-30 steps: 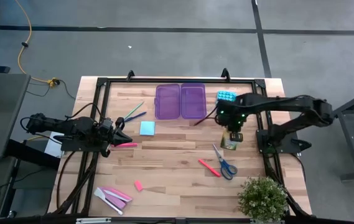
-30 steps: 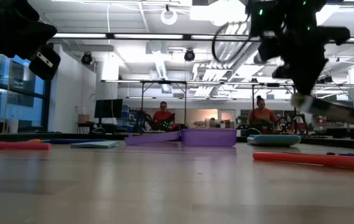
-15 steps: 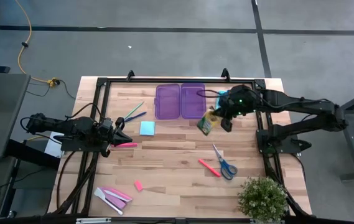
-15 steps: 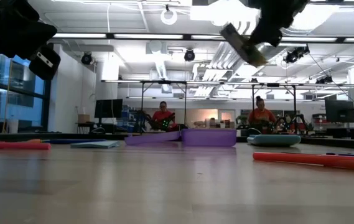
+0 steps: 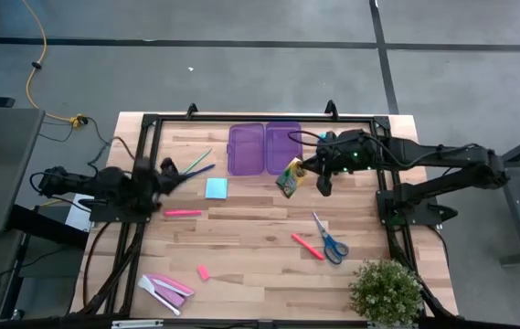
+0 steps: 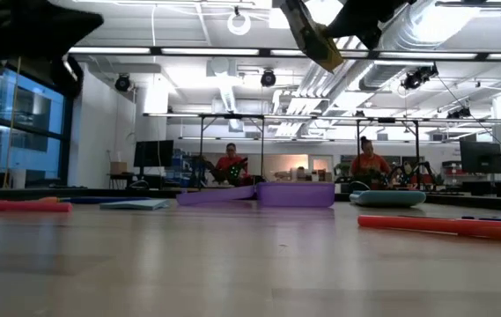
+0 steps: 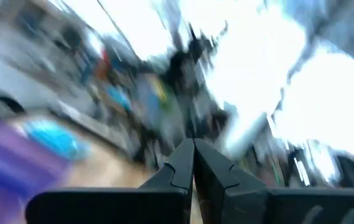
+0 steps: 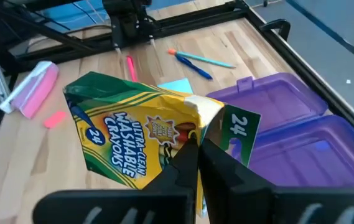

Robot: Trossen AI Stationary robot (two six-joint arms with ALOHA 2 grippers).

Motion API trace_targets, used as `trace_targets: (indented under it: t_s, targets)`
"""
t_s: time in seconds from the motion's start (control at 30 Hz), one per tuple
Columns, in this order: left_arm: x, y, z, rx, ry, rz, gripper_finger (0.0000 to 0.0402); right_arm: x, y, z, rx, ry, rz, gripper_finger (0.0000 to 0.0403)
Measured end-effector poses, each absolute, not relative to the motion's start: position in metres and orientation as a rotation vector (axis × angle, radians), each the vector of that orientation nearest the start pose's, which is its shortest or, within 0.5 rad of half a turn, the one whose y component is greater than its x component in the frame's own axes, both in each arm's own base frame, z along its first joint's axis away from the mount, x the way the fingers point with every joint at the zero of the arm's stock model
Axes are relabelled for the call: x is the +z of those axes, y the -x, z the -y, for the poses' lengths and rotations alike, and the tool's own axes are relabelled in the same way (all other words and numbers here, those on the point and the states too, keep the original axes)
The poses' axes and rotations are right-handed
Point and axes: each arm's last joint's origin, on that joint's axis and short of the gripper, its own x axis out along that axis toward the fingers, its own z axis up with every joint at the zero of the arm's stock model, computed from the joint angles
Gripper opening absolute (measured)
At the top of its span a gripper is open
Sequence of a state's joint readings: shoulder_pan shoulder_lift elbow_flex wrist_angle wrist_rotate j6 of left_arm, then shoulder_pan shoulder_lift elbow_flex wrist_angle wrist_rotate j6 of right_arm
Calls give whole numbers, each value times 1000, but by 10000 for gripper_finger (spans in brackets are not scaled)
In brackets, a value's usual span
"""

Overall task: Pack school essentials
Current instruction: Put the yellow crayon box into the purple supply box

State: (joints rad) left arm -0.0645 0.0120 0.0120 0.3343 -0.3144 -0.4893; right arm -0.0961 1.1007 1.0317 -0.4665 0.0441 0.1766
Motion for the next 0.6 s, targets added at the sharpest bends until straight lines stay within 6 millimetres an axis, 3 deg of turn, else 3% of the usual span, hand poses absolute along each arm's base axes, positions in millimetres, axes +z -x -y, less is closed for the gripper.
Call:
trace_targets:
  t_s: [0.13, 0.4, 0.5, 0.6]
  targets:
    - [215, -82, -8, 263, 656, 622, 1, 332, -231, 20, -184, -204, -522, 0]
    - [224, -75, -11, 302, 739, 757, 0, 333, -232, 16, -173, -199, -521, 0]
    - [234, -82, -7, 216, 696, 619, 0, 333, -232, 16, -174, -197, -518, 0]
    - [249, -98, -4, 252, 622, 412, 0, 334, -232, 16, -171, -194, -507, 0]
